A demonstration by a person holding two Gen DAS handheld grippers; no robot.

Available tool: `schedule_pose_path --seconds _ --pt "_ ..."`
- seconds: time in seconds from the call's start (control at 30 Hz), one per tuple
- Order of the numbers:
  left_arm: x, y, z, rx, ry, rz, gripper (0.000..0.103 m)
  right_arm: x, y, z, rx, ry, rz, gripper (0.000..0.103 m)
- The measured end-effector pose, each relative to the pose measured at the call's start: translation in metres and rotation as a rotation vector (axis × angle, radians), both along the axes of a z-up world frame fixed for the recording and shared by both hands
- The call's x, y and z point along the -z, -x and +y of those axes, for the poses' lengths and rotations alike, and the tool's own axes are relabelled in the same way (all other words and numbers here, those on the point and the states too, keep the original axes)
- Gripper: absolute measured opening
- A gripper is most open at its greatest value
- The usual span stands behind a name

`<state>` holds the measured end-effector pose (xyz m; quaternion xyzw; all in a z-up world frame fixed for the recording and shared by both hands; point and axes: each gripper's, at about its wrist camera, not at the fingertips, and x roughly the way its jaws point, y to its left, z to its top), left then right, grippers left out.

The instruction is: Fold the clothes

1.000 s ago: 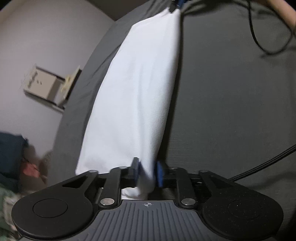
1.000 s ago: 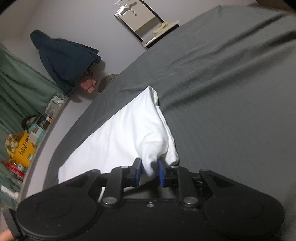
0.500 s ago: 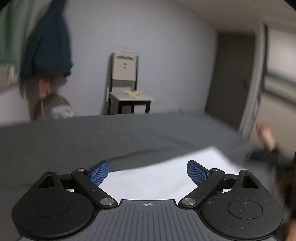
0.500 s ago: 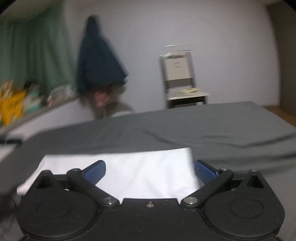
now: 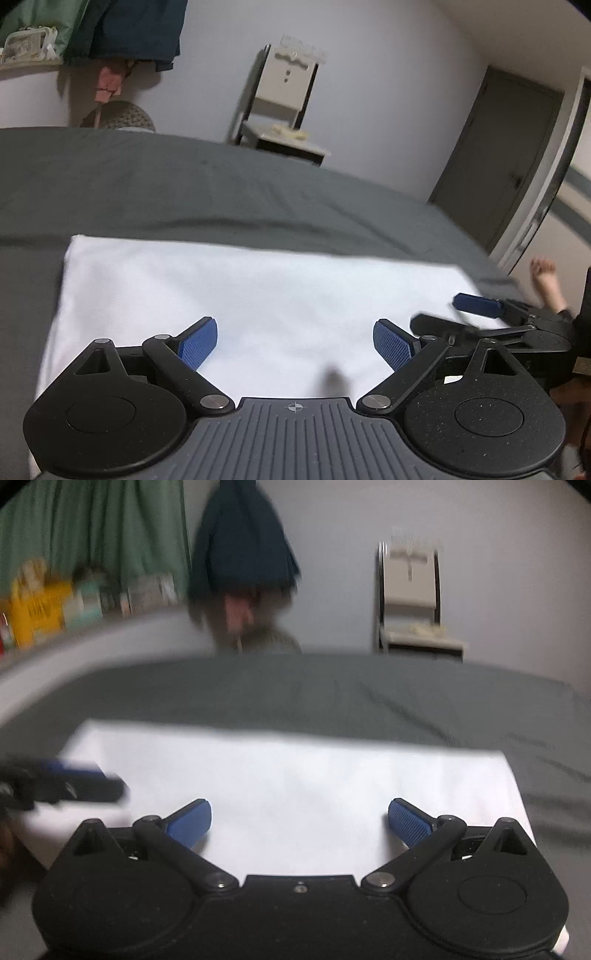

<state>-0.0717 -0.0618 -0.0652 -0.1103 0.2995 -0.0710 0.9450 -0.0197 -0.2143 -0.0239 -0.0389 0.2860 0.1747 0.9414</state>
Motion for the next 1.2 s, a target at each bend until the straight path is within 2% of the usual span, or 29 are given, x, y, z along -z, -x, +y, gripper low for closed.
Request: schedule_pose_path --seconds 0.1,0.17,0.33,0.47,0.57,0.63,0.77,0.87,0.97,1.07,1.2 --pt "-0.014 0.002 -0.012 0.022 -0.173 0.033 0.092 0.009 0.003 -0.015 0.04 0.042 0.024 0.103" --pt "-0.019 0.001 -0.011 0.008 -0.226 0.058 0.092 0.005 0.005 -0.032 0.064 0.014 0.049 0.103" --pt "-0.036 0.011 0.001 -0.043 -0.114 -0.024 0.092 -0.008 0.011 -0.056 0.124 0.039 0.082 0.103" --pt "-0.05 0.019 0.01 -0.084 -0.021 -0.092 0.092 -0.028 0.02 -0.069 0.194 0.007 0.08 0.103" --pt "-0.065 0.015 -0.004 0.029 0.156 -0.22 0.092 -0.045 0.029 -0.077 0.222 -0.058 0.075 0.103" --pt "-0.06 -0.002 -0.019 0.031 0.186 -0.208 0.092 -0.051 0.036 -0.084 0.215 -0.09 0.088 0.103" --pt "-0.049 -0.038 -0.05 0.025 0.236 -0.174 0.092 -0.057 0.034 -0.09 0.079 -0.145 0.113 0.103" --pt "-0.04 -0.065 -0.073 0.021 0.273 -0.149 0.092 -0.056 0.031 -0.1 0.088 -0.144 0.108 0.103" --pt "-0.023 -0.083 -0.076 -0.064 0.306 -0.09 0.092 -0.055 0.029 -0.113 0.128 -0.13 0.097 0.103" --pt "0.0 -0.095 -0.082 -0.121 0.302 0.009 0.092 -0.057 0.027 -0.123 0.108 -0.166 0.077 0.103" --pt "0.01 -0.1 -0.087 -0.171 0.313 0.0 0.092 -0.063 0.029 -0.131 0.087 -0.225 0.045 0.103"
